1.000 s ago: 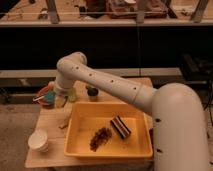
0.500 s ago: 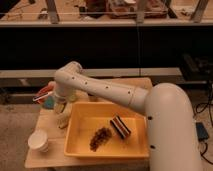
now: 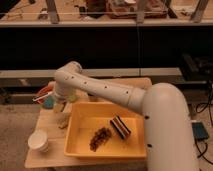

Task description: Wipe table surface with sponge

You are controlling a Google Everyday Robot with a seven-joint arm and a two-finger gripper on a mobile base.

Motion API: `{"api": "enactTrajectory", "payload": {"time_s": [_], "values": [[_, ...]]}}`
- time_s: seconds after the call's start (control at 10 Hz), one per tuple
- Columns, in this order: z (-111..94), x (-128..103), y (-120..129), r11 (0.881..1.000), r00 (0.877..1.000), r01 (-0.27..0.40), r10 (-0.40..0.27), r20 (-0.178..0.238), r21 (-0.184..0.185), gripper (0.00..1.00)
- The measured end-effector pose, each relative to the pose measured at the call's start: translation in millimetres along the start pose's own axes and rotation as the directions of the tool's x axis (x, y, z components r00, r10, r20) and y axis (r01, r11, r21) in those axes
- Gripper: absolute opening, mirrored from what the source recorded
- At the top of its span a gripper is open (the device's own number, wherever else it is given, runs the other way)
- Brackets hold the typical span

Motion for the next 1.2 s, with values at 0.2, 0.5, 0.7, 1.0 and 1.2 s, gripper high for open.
{"api": "enactTrajectory", "payload": {"time_s": [0.2, 0.5, 0.7, 1.0, 1.2], "values": [[23, 7, -20, 1.0, 1.0, 0.002, -0.002, 0.008, -0.012, 0.23], [47, 11, -26, 0.999, 1.0, -0.006, 0.006, 0.012, -0.037, 0.23], [63, 7, -25, 0.998, 1.0, 0.0, 0.001, 0.015, -0.062, 0.23], [93, 0, -19, 0.995, 1.0, 0.004, -0.003, 0.015, -0.103, 0.23], [107, 5, -16, 0.993, 1.0, -0.006, 0.007, 0.006, -0.118, 0.23]]}}
